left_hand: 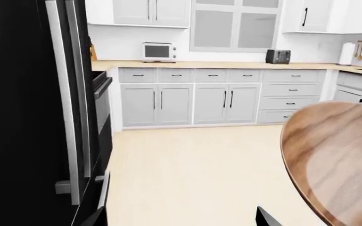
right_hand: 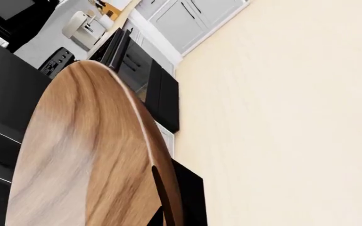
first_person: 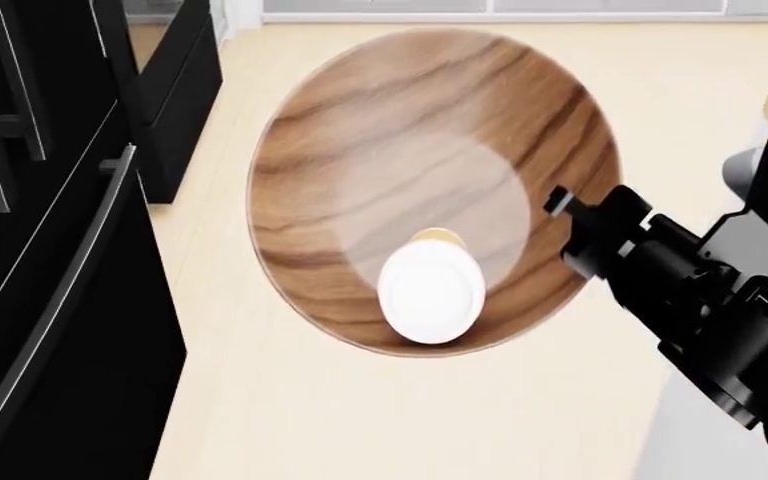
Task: Place the cup inside the bowl on the dining table and move the bowl to any counter.
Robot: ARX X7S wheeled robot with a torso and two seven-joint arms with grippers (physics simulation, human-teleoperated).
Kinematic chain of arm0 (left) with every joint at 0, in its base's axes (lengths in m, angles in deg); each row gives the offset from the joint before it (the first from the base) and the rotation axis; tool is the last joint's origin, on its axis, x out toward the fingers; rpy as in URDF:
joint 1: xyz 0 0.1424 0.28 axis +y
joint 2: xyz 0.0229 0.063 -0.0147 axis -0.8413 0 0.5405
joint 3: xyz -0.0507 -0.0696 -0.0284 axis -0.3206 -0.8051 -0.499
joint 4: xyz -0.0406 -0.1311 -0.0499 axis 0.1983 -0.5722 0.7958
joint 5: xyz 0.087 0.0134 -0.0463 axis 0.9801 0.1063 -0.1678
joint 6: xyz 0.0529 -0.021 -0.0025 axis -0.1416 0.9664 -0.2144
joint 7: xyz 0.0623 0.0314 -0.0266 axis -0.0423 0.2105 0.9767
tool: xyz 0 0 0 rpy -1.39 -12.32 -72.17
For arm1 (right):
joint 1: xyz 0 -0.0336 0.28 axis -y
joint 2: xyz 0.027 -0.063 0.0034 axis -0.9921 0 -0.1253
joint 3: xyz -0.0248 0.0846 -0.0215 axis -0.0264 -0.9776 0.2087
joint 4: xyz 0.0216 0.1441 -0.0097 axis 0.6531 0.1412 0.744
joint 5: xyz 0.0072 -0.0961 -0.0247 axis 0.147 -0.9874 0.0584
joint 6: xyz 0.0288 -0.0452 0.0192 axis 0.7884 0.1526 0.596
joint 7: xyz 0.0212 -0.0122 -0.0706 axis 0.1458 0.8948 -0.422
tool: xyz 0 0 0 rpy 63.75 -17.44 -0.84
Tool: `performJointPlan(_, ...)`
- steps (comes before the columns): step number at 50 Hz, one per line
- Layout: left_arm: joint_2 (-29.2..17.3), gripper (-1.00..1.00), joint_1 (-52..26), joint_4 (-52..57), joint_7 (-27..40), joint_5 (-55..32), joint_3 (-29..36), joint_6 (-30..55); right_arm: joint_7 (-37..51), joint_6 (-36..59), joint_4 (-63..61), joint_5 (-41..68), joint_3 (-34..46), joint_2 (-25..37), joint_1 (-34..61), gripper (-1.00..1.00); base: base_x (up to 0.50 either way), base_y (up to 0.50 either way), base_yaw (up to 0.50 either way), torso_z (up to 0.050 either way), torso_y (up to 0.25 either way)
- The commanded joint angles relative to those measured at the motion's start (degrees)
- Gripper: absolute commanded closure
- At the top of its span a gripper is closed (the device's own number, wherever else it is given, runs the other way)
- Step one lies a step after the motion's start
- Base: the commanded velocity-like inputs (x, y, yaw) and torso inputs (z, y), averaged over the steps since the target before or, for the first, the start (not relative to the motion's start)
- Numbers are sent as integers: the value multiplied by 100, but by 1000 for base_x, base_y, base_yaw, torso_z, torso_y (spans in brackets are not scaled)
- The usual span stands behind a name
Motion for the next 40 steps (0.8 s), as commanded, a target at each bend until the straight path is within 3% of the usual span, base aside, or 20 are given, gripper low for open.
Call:
performJointPlan(1,52,-100,26,27,54,27,99,-42,-60,-77,65,-132,-139,-24,-18,100,500,-7,0,0,0)
performJointPlan(40,-66,-100,29,-17,67,-137,21,-42,-2,-62,69,-220,-279,8,-115,100,500,-7,0,0,2)
